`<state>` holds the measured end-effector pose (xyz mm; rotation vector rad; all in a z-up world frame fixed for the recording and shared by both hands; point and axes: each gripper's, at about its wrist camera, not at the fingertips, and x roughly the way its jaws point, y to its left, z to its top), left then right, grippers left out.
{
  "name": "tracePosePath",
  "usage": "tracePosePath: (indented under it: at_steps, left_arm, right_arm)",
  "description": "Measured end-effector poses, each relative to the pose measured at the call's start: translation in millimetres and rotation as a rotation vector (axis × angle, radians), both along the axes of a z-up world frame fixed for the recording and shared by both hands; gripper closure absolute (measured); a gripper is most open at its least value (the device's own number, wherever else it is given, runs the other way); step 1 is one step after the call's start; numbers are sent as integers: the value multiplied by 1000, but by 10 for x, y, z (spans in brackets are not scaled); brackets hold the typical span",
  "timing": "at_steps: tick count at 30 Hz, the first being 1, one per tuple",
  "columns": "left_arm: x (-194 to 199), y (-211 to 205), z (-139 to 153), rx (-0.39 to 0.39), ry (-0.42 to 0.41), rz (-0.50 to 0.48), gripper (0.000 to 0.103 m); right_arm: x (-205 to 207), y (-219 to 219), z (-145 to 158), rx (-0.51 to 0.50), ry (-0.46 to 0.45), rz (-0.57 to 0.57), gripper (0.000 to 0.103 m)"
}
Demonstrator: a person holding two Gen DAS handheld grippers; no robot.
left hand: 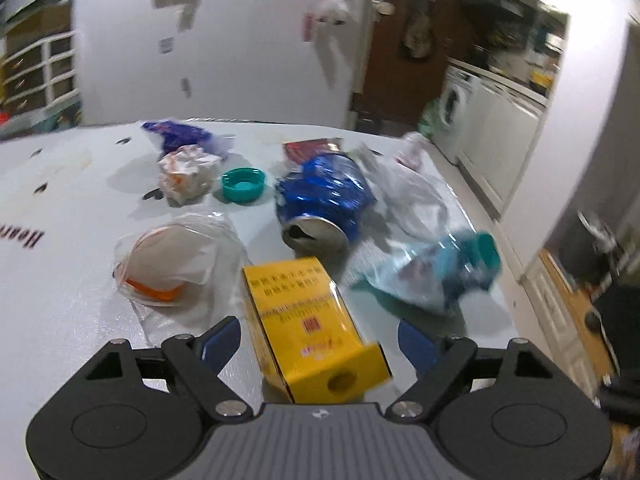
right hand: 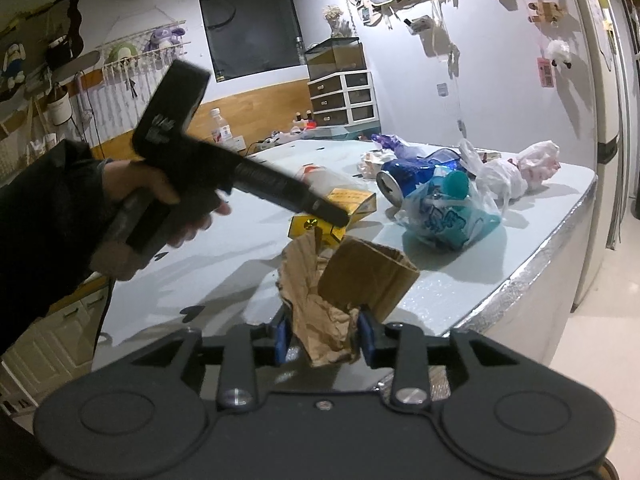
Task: Collect trash
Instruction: 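Close the left gripper on the yellow cigarette box while the right holds cardboard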
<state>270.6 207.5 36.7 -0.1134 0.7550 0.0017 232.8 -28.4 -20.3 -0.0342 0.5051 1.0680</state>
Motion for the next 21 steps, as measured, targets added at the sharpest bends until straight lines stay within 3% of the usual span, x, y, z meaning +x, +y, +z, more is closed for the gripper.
tracePosePath:
  at_steps: [4, 10, 15, 20, 21]
  left_arm:
    - [195, 18, -41, -22, 32, 69, 17]
    - [365, -35, -149, 15, 87, 97, 17]
    - [399, -47, -205, 30, 103, 112, 19]
    - [384, -97, -193, 47, 99, 123, 40]
    - [379, -100, -188, 48, 98, 129, 40]
  right_arm:
    - [-22, -17, 16, 11, -15, 4, 38]
    - [-70, -16, 25, -8, -104, 27, 7]
    - [4, 67, -44, -35, -139, 48, 4]
    - [172, 127, -82, 2, -85, 36, 4]
    - [197, 136, -83, 12, -75, 34, 4]
